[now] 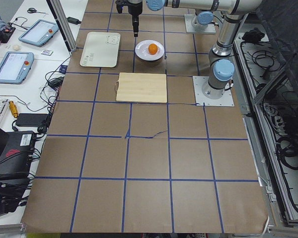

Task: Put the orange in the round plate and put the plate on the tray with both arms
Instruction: 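Open the left gripper and raise it away while the right arm reaches toward the bowl, then move the right gripper to the bowl rim and grip the rim, then slide the bowl with the right gripper farther from the robot onto the bear tray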

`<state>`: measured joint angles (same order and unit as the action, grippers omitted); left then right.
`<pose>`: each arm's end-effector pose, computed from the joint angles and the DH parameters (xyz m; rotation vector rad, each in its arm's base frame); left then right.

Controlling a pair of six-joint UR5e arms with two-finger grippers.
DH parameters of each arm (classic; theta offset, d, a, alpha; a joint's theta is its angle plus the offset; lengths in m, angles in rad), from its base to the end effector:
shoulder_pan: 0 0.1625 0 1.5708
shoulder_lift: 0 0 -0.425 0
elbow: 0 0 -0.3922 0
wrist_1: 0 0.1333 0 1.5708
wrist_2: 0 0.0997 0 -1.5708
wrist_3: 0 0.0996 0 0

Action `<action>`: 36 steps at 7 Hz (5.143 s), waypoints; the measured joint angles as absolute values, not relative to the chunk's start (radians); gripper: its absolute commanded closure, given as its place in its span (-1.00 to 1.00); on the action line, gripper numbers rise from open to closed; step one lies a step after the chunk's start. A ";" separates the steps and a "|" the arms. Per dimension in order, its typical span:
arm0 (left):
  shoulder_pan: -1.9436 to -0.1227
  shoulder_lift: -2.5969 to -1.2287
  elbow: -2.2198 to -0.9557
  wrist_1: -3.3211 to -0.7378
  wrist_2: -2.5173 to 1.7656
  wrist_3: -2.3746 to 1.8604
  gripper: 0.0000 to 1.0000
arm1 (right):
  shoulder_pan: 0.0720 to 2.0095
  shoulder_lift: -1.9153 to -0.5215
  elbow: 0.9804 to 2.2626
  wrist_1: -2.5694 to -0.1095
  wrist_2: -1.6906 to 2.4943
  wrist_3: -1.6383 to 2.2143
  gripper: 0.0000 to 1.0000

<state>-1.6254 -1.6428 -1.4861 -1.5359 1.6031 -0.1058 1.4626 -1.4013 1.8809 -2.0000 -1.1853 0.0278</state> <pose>-0.1587 -0.5192 0.4967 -0.0809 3.1112 -0.0779 0.1142 -0.5300 0.3032 0.2006 2.7468 0.0478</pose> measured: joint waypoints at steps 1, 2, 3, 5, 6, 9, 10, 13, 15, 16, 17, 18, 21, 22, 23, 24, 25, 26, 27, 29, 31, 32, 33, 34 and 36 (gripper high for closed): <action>-1.621 -1.640 -1.497 -1.479 1.608 -0.088 -1.00 | 1.464 -1.368 1.942 -2.109 -1.122 0.025 -1.00; -1.619 -1.639 -1.507 -1.437 1.606 -0.083 -1.00 | 1.468 -1.324 1.971 -2.198 -1.080 0.023 -1.00; -1.619 -1.639 -1.513 -1.421 1.605 -0.083 -1.00 | 1.478 -1.278 1.983 -2.263 -1.053 0.008 -1.00; -1.616 -1.638 -1.514 -1.415 1.585 -0.085 -1.00 | 1.512 -1.221 1.992 -2.329 -1.017 -0.037 -0.92; -1.610 -1.638 -1.510 -1.420 1.554 -0.086 -1.00 | 1.548 -1.210 1.998 -2.356 -1.014 -0.046 -0.91; -1.596 -1.631 -1.514 -1.448 1.534 -0.084 -1.00 | 1.598 -1.203 2.065 -2.425 -1.009 -0.055 -0.87; -1.595 -1.629 -1.514 -1.457 1.535 -0.083 -1.00 | 1.605 -1.203 2.082 -2.446 -1.008 -0.055 -0.75; -1.594 -1.626 -1.515 -1.464 1.537 -0.083 -1.00 | 1.637 -1.203 2.093 -2.468 -1.008 -0.055 -0.44; -1.594 -1.625 -1.515 -1.471 1.537 -0.083 -1.00 | 1.648 -1.202 2.095 -2.469 -1.008 -0.055 -0.01; -1.594 -1.625 -1.514 -1.475 1.537 -0.083 -1.00 | 1.653 -1.202 2.095 -2.469 -1.009 -0.055 0.02; -1.594 -1.625 -1.514 -1.476 1.537 -0.083 -1.00 | 1.656 -1.199 2.096 -2.469 -1.010 -0.055 0.03; -1.594 -1.624 -1.514 -1.477 1.537 -0.083 -1.00 | 1.657 -1.192 2.096 -2.469 -1.010 -0.055 0.26; -1.594 -1.624 -1.514 -1.477 1.536 -0.083 -1.00 | 1.658 -1.179 2.096 -2.472 -1.009 -0.056 1.00; -1.594 -1.624 -1.514 -1.477 1.536 -0.083 -1.00 | 1.658 -1.179 2.095 -2.473 -1.009 -0.059 1.00; -1.594 -1.624 -1.514 -1.477 1.537 -0.083 -1.00 | 1.658 -1.181 2.094 -2.473 -1.009 -0.062 1.00; -1.593 -1.624 -1.514 -1.477 1.537 -0.083 -1.00 | 1.658 -1.183 2.094 -2.473 -1.010 -0.063 1.00; -1.593 -1.624 -1.514 -1.477 1.537 -0.083 -1.00 | 1.658 -1.187 2.092 -2.474 -1.009 -0.064 1.00; -1.593 -1.624 -1.514 -1.477 1.537 -0.083 -1.00 | 1.657 -1.190 2.089 -2.482 -1.008 -0.071 1.00; -1.593 -1.624 -1.514 -1.477 1.537 -0.083 -1.00 | 1.656 -1.192 2.086 -2.508 -1.006 -0.085 1.00; -1.592 -1.624 -1.514 -1.477 1.537 -0.083 -1.00 | 1.651 -1.193 2.084 -2.564 -0.969 -0.094 1.00; -1.592 -1.625 -1.514 -1.477 1.537 -0.083 -1.00 | 1.640 -1.193 2.082 -2.581 -0.887 -0.086 1.00; -1.592 -1.624 -1.514 -1.477 1.537 -0.083 -1.00 | 1.625 -1.193 2.075 -2.581 -0.845 -0.076 1.00; -1.592 -1.624 -1.514 -1.477 1.537 -0.083 -1.00 | 1.603 -1.189 2.057 -2.576 -0.819 -0.057 1.00; -1.592 -1.624 -1.514 -1.477 1.537 -0.083 -1.00 | 1.584 -1.179 2.023 -2.570 -0.803 -0.017 1.00; -1.592 -1.625 -1.514 -1.477 1.537 -0.083 -1.00 | 1.570 -1.104 1.871 -2.537 -0.794 0.075 1.00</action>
<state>-1.5923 -1.6245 -1.5141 -1.4773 1.5370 -0.0828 1.5701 -1.1045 1.8707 -2.5373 -0.7944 0.0747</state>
